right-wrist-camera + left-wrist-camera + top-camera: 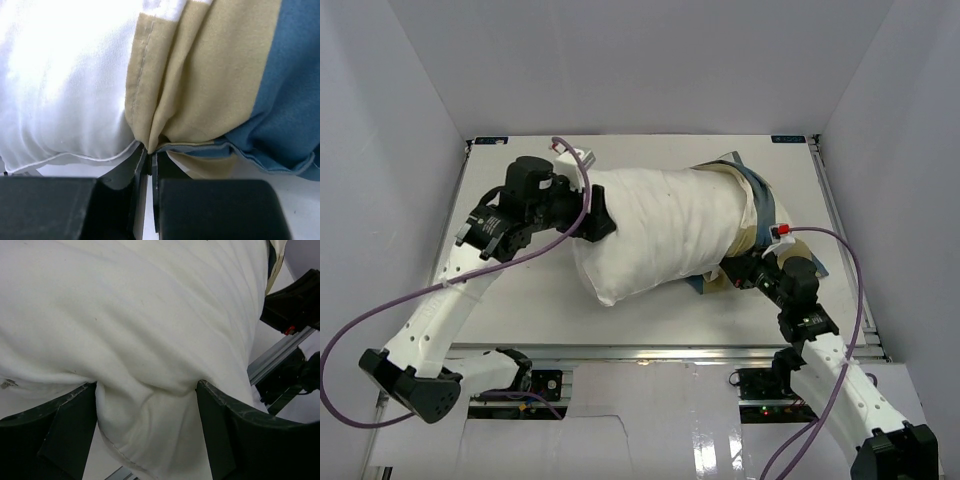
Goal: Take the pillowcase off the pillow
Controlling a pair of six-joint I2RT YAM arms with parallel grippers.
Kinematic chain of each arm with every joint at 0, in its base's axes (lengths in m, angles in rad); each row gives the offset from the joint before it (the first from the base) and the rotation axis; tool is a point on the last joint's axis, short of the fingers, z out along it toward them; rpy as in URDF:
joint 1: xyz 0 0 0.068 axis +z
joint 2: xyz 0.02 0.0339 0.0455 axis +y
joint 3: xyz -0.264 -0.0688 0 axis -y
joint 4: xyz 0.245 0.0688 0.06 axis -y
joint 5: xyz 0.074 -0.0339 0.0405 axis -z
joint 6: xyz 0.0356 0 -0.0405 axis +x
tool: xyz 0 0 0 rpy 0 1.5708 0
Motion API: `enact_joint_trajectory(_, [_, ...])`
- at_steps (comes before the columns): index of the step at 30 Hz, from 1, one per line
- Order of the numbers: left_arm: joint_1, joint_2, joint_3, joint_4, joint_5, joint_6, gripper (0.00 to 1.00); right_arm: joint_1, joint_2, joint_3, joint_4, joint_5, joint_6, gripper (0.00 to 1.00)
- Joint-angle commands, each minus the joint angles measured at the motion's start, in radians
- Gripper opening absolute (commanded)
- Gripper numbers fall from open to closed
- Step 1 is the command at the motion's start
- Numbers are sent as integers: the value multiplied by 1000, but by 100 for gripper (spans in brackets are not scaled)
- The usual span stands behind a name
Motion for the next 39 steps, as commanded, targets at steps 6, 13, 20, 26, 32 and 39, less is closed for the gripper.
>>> enact_joint_trajectory(6, [-123, 65, 276, -63, -618, 56, 89, 45, -82, 16, -43, 80, -13, 8])
enact_joint_trajectory(13, [-121, 28, 286, -55, -76, 54, 93, 47, -133, -12, -62, 87, -19, 8])
enact_joint_trajectory(20, [-216, 123, 220, 3, 35, 11, 97, 47, -181, -29, -70, 64, -10, 8])
enact_joint_trajectory(26, [-449, 269, 134, 106, -251, 9, 98, 47, -220, -33, -97, 65, -16, 8])
enact_joint_trajectory(32, [-610, 488, 144, 147, -490, 6, 98, 48, -228, -24, -119, 67, -30, 8])
enact_joint_trajectory(39, [-669, 605, 89, 201, -733, -66, 98, 48, -259, -27, -128, 54, -32, 8])
